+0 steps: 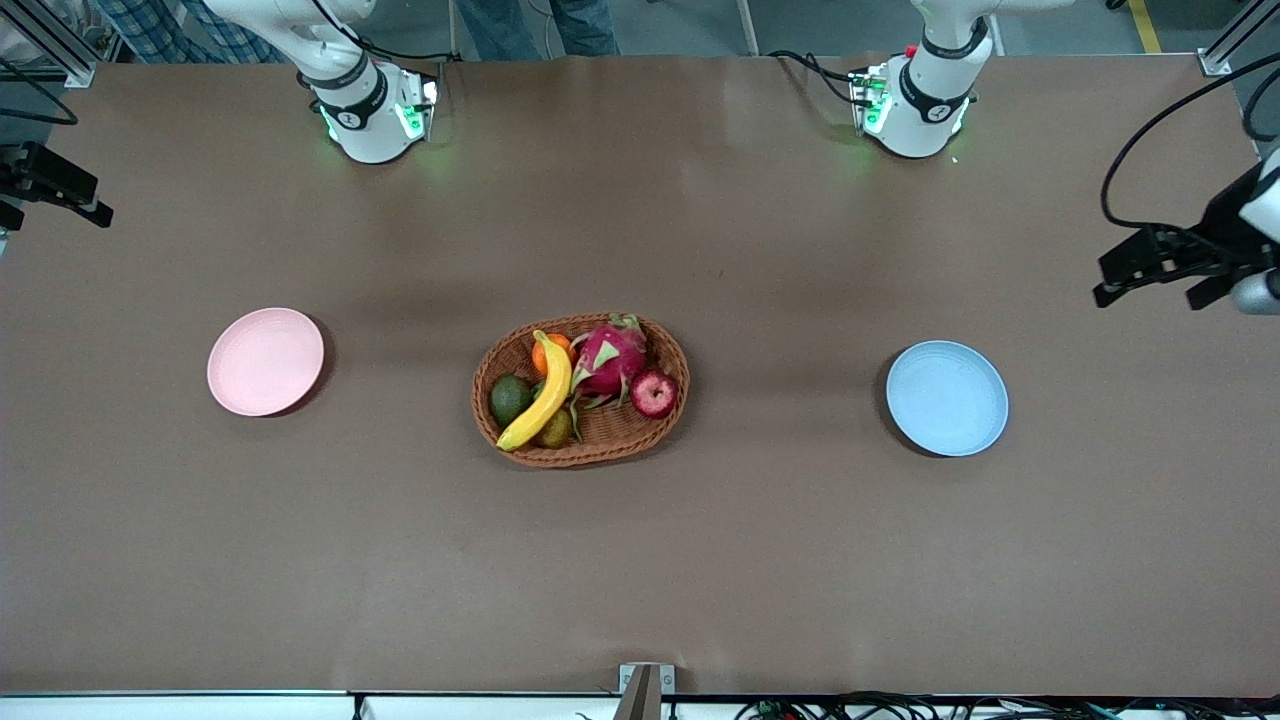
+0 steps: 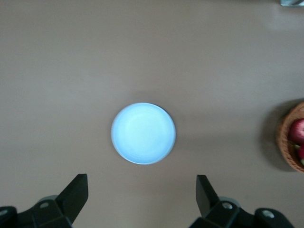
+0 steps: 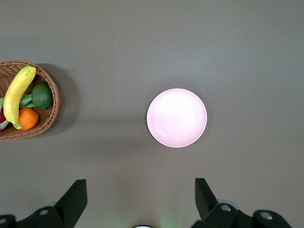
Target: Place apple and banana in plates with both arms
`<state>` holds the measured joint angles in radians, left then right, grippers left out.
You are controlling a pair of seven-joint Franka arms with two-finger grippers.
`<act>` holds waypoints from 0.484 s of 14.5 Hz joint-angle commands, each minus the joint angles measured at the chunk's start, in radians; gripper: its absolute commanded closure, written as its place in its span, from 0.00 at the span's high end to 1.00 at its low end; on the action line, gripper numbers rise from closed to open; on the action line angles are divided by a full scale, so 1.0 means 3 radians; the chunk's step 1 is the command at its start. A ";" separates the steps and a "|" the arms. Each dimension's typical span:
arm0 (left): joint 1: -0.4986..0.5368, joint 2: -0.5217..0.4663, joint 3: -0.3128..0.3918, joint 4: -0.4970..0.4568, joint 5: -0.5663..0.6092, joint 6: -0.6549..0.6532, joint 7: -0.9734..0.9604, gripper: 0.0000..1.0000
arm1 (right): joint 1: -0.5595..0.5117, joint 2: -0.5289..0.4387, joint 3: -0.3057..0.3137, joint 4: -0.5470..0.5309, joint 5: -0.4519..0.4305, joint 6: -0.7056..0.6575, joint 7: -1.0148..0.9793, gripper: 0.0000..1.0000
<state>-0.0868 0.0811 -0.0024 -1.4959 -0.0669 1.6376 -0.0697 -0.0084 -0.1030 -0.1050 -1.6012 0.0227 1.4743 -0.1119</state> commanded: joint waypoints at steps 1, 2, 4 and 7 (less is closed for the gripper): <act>-0.0318 0.0362 -0.0130 0.0088 -0.0038 -0.0034 -0.0801 1.00 | -0.0028 0.0178 -0.0023 -0.0001 -0.0030 0.0111 0.0015 1.00; -0.0451 0.0515 -0.0145 0.0098 -0.0007 0.0002 -0.1130 1.00 | -0.0033 0.0327 -0.0023 -0.0006 -0.0030 0.0228 0.0015 1.00; -0.0747 0.0771 -0.0145 0.0108 -0.0002 0.0104 -0.1551 1.00 | -0.0039 0.0730 -0.0028 0.0050 -0.0009 0.0377 0.0000 1.00; -0.0993 0.1058 -0.0151 0.0113 -0.0043 0.0446 -0.2026 1.00 | 0.0038 0.1023 -0.0013 0.0178 -0.0132 0.0704 0.0025 1.00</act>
<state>-0.3640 0.3508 -0.0524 -1.4954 -0.0729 1.7386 -0.6042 -0.0097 0.1529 -0.1154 -1.6016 0.0128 1.6704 -0.1122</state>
